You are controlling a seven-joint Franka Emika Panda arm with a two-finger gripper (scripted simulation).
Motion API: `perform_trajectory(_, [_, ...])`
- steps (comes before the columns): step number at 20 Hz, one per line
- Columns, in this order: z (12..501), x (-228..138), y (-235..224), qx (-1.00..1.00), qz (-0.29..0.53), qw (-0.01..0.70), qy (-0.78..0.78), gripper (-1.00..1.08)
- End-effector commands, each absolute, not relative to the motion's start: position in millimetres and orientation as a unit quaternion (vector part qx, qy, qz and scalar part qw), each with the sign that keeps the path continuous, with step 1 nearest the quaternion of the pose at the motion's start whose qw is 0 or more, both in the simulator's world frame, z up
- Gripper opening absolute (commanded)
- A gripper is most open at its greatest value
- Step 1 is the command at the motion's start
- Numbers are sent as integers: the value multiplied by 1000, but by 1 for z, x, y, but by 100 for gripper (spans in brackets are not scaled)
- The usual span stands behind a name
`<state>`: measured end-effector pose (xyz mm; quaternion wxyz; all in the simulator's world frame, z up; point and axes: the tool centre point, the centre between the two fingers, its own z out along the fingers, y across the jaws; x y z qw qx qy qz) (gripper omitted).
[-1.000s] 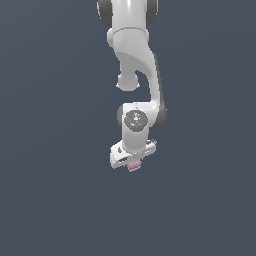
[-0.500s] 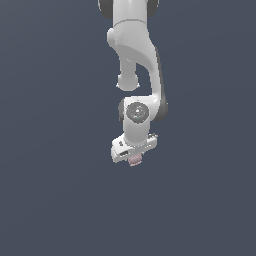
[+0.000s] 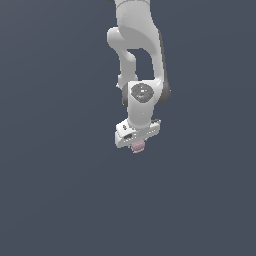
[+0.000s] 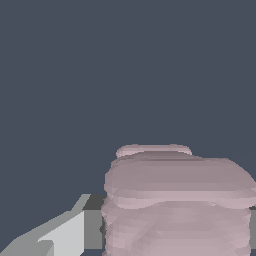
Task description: Pick up the object and move it to a goal position.
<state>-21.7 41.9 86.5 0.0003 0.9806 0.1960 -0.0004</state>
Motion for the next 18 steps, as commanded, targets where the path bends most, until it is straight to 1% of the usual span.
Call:
perform_trajectory(1, [97, -38, 46, 981, 0, 0, 196, -100])
perform_trajectory(10, [133, -95, 62, 981, 0, 1, 196, -100])
perform_trajectory(18, [154, -125, 71, 981, 0, 1, 196, -100])
